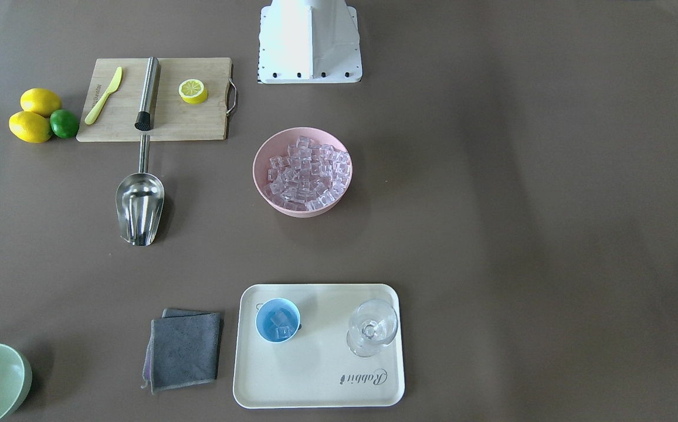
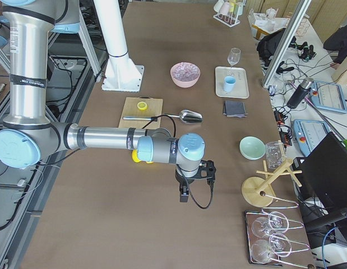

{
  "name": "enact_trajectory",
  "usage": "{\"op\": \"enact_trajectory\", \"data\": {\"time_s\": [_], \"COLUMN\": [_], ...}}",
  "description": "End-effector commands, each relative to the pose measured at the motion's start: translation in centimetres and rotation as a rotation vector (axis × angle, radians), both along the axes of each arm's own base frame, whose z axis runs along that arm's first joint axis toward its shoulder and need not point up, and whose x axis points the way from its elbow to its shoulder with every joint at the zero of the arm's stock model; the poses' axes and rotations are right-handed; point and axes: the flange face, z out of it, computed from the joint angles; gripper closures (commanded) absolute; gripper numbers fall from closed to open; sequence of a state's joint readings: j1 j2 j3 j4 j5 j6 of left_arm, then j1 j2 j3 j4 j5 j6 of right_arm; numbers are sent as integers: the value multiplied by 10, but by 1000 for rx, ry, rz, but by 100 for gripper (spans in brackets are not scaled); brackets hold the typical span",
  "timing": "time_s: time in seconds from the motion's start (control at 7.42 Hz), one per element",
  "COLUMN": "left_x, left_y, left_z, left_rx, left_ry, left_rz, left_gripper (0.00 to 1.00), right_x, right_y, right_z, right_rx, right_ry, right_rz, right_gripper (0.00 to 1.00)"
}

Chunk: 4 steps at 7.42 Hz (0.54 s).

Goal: Put ice in cup with scoop

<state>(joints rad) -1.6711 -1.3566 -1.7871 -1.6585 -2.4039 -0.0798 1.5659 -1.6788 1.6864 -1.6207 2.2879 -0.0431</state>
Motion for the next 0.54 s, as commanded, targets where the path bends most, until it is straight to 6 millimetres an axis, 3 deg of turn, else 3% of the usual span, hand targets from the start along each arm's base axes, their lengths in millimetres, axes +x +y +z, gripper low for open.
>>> {"op": "enact_trajectory", "data": {"time_s": [0.0,0.4], "left_x": [0,-1], "left_y": [1,-1], "left_z": [3,3], "left_rx": [-7,-8], "left_ry": [-1,1], "left_rz": [-1,-4], "left_gripper": [2,2], "right_x": [0,0], "right_y": [-2,-1], "right_z": [-1,-1], "right_rx": [2,1], "right_ry": [1,1], "right_rz": [0,0], "right_gripper": [0,0]}}
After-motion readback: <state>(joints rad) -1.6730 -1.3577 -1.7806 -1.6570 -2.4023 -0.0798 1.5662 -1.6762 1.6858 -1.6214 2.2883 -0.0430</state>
